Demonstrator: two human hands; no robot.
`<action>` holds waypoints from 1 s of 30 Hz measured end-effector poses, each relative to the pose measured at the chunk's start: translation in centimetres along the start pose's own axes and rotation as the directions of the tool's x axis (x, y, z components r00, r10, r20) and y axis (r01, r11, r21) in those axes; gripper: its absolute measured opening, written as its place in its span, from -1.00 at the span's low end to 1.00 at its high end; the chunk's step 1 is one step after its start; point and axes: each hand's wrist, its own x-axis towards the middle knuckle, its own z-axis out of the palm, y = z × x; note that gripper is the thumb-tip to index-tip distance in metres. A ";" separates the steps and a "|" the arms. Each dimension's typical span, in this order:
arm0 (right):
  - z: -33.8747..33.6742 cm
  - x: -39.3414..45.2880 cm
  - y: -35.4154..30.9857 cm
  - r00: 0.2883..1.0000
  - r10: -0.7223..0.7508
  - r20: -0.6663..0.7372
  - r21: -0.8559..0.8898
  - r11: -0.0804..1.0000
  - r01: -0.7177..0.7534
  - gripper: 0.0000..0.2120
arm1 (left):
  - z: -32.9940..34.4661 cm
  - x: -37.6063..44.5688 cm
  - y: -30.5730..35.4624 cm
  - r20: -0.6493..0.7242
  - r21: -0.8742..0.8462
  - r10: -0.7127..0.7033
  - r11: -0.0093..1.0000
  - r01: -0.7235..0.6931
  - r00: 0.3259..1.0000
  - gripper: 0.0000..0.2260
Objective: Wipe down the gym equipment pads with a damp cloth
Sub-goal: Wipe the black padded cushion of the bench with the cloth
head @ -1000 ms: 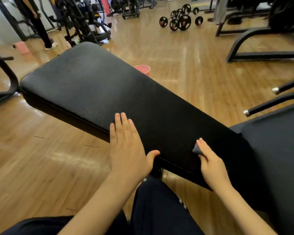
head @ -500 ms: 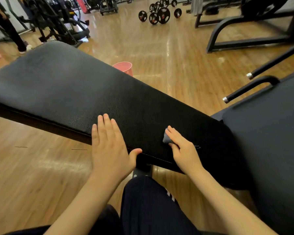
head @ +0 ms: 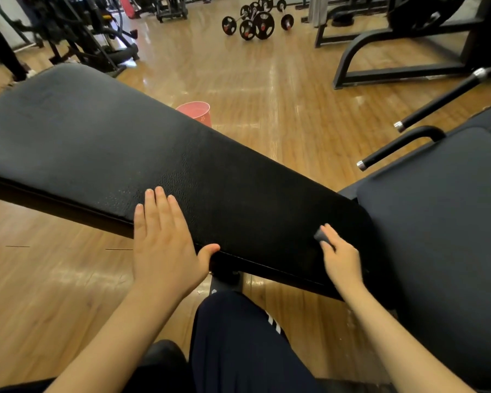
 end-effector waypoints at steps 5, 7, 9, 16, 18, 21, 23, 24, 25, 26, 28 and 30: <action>1.7 0.6 -1.8 0.971 -0.200 0.133 -0.016 0.979 0.204 -0.60 | 0.1 -0.1 0.0 -0.012 -0.007 0.000 1.000 0.000 1.000 -0.06; 0.6 1.0 0.6 0.986 -0.130 0.105 0.007 0.992 0.130 -0.60 | 0.2 -0.1 0.0 -0.024 -0.014 0.000 1.000 0.000 1.000 -0.07; -1.4 1.7 4.1 0.999 0.024 0.023 0.002 1.000 -0.024 -0.61 | 0.3 -0.2 -0.1 -0.035 -0.022 -0.004 1.000 0.003 0.999 -0.10; -5.8 3.5 12.5 0.913 0.371 -0.169 -0.132 0.910 -0.394 -0.66 | 0.6 0.1 0.1 -0.051 -0.038 -0.012 0.999 0.010 0.999 -0.10; -5.1 3.9 12.2 0.884 0.410 -0.224 -0.114 0.890 -0.442 -0.67 | 0.5 0.1 0.2 -0.032 -0.039 -0.010 0.999 0.009 0.999 -0.06; -4.3 4.6 11.2 0.852 0.454 -0.261 -0.139 0.855 -0.499 -0.65 | 0.4 0.1 0.2 -0.025 -0.033 -0.014 0.999 0.013 1.000 -0.05; -4.0 5.0 10.6 0.852 0.462 -0.246 -0.177 0.843 -0.508 -0.63 | 0.5 0.1 0.2 -0.029 -0.032 -0.012 0.999 0.011 1.000 -0.05; -3.9 5.2 10.3 0.863 0.452 -0.226 -0.196 0.847 -0.495 -0.62 | 0.6 0.1 0.1 -0.032 -0.035 -0.011 0.999 0.010 0.999 -0.05; -3.8 5.5 9.9 0.882 0.429 -0.196 -0.211 0.860 -0.465 -0.61 | 0.6 0.1 0.1 -0.035 -0.039 -0.011 0.999 0.009 0.999 -0.05; -3.5 5.6 9.3 0.904 0.396 -0.159 -0.211 0.881 -0.423 -0.61 | 0.7 0.1 0.1 -0.036 -0.042 -0.011 0.999 0.010 0.999 -0.05; -2.7 5.8 7.7 0.947 0.310 -0.083 -0.168 0.932 -0.320 -0.59 | 0.7 0.1 0.2 -0.038 -0.043 -0.015 0.999 0.013 0.999 -0.05; -2.0 5.6 6.4 0.975 0.219 -0.032 -0.148 0.964 -0.221 -0.56 | 0.7 0.1 0.2 -0.043 -0.047 -0.012 0.999 0.010 0.999 -0.07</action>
